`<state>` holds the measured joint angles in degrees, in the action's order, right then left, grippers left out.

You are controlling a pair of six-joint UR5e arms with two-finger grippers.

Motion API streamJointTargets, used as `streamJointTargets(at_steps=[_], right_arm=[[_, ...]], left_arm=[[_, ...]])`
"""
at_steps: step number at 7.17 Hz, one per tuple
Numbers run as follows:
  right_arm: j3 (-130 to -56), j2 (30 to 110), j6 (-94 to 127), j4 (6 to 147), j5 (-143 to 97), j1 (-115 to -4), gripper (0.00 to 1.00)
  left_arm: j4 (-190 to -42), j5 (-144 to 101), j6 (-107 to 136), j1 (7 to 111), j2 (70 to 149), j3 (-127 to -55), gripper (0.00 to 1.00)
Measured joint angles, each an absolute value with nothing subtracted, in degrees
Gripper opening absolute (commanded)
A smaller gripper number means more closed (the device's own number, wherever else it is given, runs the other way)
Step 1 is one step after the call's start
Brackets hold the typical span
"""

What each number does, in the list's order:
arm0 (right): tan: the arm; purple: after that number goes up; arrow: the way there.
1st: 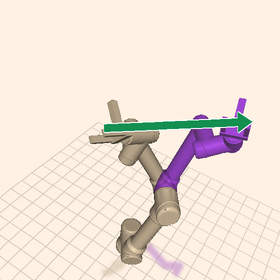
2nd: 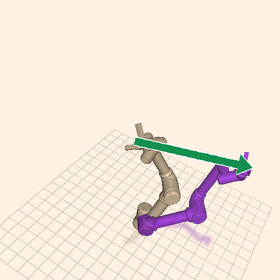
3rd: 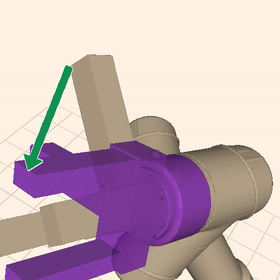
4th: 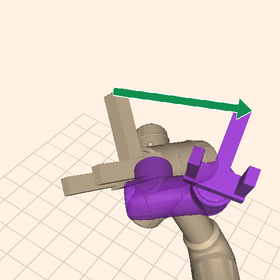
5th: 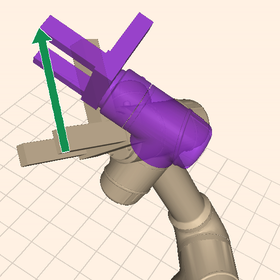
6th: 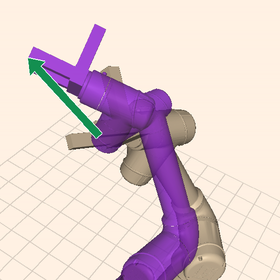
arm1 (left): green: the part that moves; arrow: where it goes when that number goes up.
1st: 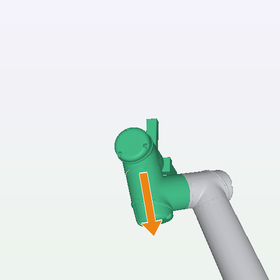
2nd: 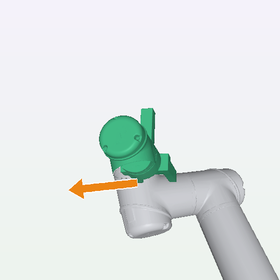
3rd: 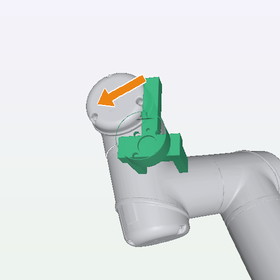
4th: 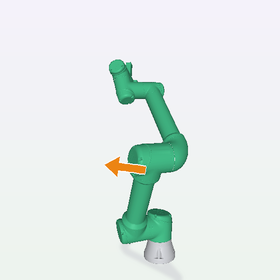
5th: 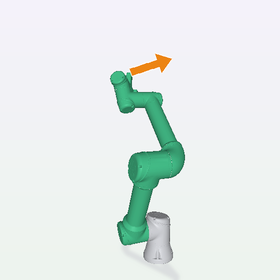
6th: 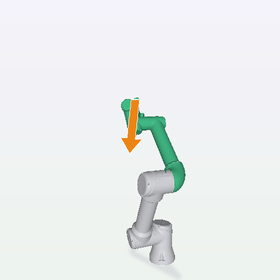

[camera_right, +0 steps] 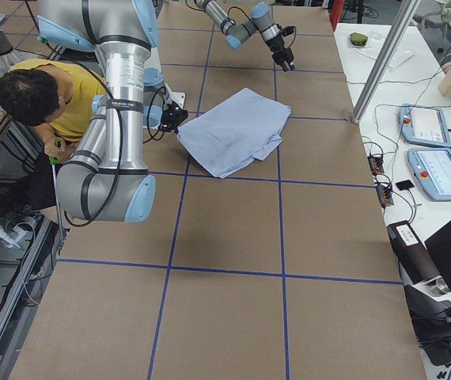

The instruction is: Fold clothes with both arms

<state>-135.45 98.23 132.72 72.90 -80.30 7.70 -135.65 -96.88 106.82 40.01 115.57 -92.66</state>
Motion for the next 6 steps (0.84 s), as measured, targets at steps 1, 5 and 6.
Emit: streamJointTargets(at_steps=[1, 5, 6], right_arm=[[-136.6, 99.0, 132.7, 72.9, -80.2, 8.6, 1.0], [-135.7, 90.3, 129.3, 72.7, -84.2, -9.3, 1.0], [-132.8, 86.5, 127.0, 72.6, -87.5, -15.6, 1.0]], left_arm=[[-133.1, -97.3, 107.9, 37.8, 112.0, -98.3, 0.69], [-130.7, -94.0, 112.9, 29.2, 108.4, -100.8, 0.69], [-130.7, -93.0, 113.6, 27.5, 109.4, -99.0, 0.69]])
